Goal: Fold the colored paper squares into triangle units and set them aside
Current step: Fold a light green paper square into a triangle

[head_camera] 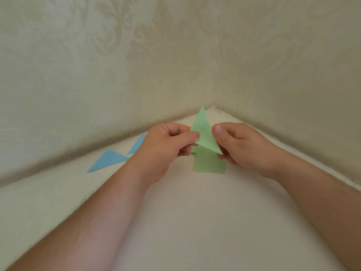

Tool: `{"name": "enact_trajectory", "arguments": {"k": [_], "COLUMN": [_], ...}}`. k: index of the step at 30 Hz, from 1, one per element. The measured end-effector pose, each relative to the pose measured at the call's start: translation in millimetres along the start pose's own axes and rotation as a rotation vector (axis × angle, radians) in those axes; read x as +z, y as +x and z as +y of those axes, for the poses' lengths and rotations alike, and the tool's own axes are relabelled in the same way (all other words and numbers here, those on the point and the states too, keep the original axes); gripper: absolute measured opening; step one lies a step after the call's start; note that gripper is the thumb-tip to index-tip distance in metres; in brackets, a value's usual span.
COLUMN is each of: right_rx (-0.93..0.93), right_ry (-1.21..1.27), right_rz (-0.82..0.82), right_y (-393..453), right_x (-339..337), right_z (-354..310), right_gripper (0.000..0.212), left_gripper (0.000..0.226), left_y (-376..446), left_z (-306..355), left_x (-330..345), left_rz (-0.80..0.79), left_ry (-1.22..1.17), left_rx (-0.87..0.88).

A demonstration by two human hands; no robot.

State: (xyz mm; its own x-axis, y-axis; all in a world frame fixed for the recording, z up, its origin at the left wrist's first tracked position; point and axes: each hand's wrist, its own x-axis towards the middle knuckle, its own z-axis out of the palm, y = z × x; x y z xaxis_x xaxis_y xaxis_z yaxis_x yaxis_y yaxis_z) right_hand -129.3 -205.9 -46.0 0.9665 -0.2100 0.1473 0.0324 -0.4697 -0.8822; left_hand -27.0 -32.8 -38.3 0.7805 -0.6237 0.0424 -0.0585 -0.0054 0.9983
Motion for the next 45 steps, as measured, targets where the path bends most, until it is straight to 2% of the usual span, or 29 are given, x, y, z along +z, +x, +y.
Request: {"name": "enact_trajectory", "arguments": {"k": [3,7,12,18,23,27,31,35,38,42,45], "right_rx": [-0.059,-0.061,-0.007,-0.01,0.047,0.054,0.086,0.097,0.082,0.006,-0.048], "right_ry": [0.15,0.275,0.345,0.376,0.464,0.438,0.466,0.413,0.408,0.366,0.314], "right_rz": [0.064,0.101,0.056,0.198,0.133,0.157,0.11,0.085,0.115,0.139,0.156], "right_y": [4.2,3.6,0.5,2.8,0.0,1.5,-0.6,-1.5,-1.1,-2.4,-3.2], "right_x": [-0.4,-2.9,-3.0,-4.1,-4.2,-7.5,-9.1,-11.9,-10.3,-3.6,1.2], "right_z": [0.2,-1.8,-8.8,-8.7,-12.3,-11.0,-13.3,-13.5,-14.7,-16.9,-18.1], "right_gripper": [0.035,0.035,0.027,0.035,0.028,0.026,0.033,0.013,0.02,0.026,0.027], "left_gripper": [0.022,0.025,0.017,0.013,0.013,0.017,0.016,0.024,0.026,0.008,0.02], "left_y": [-3.4,-5.4,-5.6,-8.3,-7.4,-6.9,-5.0,-6.1,-7.8,-7.4,-6.3], "left_z": [-0.2,2.9,2.2,2.1,1.4,-0.8,-0.8,0.1,0.6,0.0,-1.5], "left_x": [2.2,2.4,0.6,3.6,1.0,1.9,1.3,2.0,4.3,9.5,12.2], "left_rz": [-0.106,-0.161,-0.171,-0.245,-0.245,-0.254,-0.207,-0.206,-0.185,-0.037,0.044], "left_ry": [0.072,0.059,0.103,0.189,0.174,0.187,0.157,0.16,0.171,0.173,0.19], "left_rx": [-0.007,-0.018,-0.014,-0.009,-0.013,0.001,0.02,0.047,0.093,0.205,0.257]}}
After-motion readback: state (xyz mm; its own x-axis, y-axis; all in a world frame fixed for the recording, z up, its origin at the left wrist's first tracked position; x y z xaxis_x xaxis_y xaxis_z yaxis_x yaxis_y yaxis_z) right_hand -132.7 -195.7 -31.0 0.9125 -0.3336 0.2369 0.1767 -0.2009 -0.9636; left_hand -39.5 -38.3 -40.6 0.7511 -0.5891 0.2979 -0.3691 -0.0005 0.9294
